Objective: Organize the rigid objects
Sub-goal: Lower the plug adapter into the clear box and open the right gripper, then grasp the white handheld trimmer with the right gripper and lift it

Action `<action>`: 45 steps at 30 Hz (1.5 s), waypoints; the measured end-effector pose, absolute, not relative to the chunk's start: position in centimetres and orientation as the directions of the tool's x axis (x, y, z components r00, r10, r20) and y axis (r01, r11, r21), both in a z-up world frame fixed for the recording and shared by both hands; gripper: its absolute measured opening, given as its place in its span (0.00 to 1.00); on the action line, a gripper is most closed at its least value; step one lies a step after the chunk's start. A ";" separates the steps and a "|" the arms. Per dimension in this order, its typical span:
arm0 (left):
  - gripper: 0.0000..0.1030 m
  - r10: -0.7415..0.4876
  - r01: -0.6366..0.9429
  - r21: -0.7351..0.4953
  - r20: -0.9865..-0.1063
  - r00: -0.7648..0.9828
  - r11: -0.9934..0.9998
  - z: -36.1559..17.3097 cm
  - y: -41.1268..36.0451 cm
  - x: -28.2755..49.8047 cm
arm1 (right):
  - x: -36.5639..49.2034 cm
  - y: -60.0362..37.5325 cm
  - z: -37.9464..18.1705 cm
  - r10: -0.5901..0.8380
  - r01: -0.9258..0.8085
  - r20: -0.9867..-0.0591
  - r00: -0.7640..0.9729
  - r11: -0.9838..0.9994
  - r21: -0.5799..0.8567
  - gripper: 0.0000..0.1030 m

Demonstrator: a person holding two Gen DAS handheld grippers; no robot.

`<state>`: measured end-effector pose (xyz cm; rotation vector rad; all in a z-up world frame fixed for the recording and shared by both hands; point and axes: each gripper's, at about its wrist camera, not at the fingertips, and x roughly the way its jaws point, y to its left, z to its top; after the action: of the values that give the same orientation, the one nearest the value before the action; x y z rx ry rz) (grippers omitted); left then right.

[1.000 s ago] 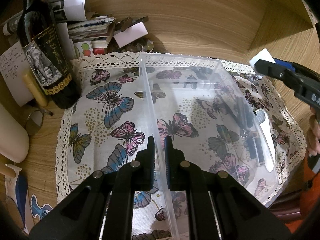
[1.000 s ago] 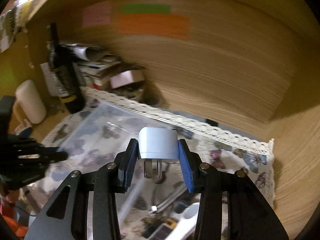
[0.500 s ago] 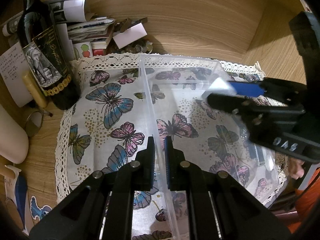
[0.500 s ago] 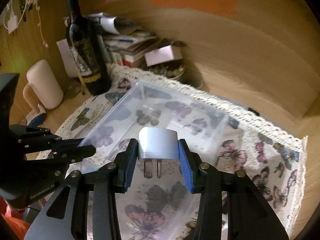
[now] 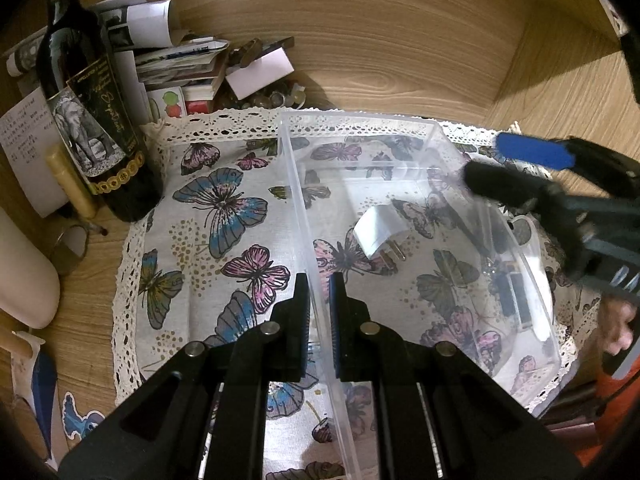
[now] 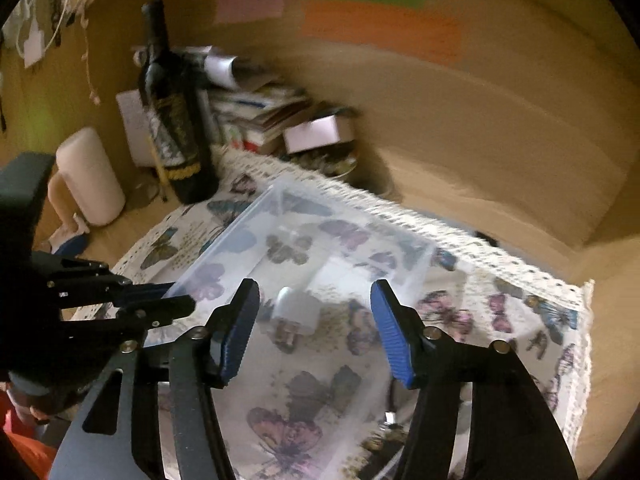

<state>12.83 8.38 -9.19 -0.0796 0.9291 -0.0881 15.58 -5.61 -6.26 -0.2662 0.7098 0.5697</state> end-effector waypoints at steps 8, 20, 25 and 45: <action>0.09 -0.109 0.041 -0.105 -0.796 0.596 0.994 -9.2 8.4 12.8 | 14.8 -11.9 -4.5 0.290 -0.411 -0.630 0.720 0.910 -0.050 0.55; 0.09 -0.106 0.040 -0.102 -0.797 0.595 0.994 -9.1 8.4 12.8 | 15.2 -18.3 -9.4 0.167 -0.241 -0.726 0.667 0.970 0.001 0.55; 0.09 -0.104 0.040 -0.099 -0.796 0.596 0.994 -9.1 8.4 12.8 | 16.1 -18.9 -13.2 0.174 -0.227 -0.794 0.582 0.973 0.047 0.55; 0.09 -0.100 0.038 -0.097 -0.796 0.597 0.995 -9.2 8.4 12.7 | 15.7 -19.8 -9.8 0.286 -0.243 -0.688 0.668 0.957 0.162 0.35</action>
<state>12.67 8.42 -9.20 -0.0721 0.9281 -0.0800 15.67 -19.80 -9.78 0.0582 0.7852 0.2982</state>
